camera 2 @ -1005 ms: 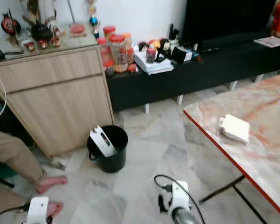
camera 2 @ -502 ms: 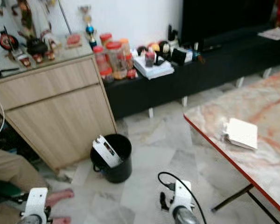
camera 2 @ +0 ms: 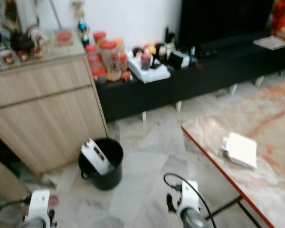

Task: Picking trash to rubbish bin

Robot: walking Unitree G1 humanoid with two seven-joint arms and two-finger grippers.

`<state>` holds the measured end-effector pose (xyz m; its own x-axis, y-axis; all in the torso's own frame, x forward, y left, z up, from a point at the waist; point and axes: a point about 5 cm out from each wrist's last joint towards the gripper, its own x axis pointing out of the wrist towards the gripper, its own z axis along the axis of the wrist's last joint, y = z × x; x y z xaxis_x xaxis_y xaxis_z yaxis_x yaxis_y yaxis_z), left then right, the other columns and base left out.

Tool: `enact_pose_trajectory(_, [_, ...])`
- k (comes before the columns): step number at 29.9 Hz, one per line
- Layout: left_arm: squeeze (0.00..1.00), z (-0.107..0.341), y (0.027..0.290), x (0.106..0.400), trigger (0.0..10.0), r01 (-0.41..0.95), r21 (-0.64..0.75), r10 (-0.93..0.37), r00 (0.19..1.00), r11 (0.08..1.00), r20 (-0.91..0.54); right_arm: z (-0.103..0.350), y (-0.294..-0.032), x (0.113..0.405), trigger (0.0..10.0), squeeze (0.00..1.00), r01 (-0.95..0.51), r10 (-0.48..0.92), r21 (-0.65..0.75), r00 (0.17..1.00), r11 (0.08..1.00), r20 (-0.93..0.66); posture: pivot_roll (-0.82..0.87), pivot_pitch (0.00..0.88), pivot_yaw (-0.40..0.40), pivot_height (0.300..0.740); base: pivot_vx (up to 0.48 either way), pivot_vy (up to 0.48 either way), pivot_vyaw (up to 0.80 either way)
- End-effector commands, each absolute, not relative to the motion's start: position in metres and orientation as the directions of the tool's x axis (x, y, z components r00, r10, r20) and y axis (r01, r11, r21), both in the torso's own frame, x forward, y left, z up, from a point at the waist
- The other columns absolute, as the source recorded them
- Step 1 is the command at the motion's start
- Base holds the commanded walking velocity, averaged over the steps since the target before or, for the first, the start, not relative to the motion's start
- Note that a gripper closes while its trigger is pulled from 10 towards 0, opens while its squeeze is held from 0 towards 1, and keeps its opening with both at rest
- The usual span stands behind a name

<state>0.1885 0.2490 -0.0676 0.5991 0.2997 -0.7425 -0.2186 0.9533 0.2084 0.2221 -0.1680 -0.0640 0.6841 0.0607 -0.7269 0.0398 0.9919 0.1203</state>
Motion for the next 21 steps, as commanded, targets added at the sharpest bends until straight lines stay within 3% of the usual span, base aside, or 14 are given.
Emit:
enact_pose_trajectory(1, [0.0,-0.064,0.243,0.197,10.0,-0.24,0.189,0.3,0.621,0.952,-0.724,-0.061,-0.179,0.225,10.0,0.0,0.036,0.046,0.097,0.688,0.995,-0.724,0.05,0.0,-0.039,0.74,0.319,0.0,0.0])
enact_pose_trajectory(15, [0.0,-0.07,0.234,0.192,10.0,-0.307,0.15,0.314,0.603,0.94,-0.733,-0.056,-0.182,0.232,10.0,0.0,-0.044,0.065,0.048,0.696,0.998,-0.715,0.06,0.0,-0.088,0.74,0.318,0.0,0.0])
enact_pose_trajectory(21, [0.0,-0.07,0.238,0.189,10.0,-0.315,0.156,0.324,0.599,0.936,-0.733,-0.058,-0.179,0.23,10.0,0.0,-0.052,0.075,0.053,0.692,0.997,-0.718,0.06,0.0,-0.078,0.74,0.316,0.0,0.8])
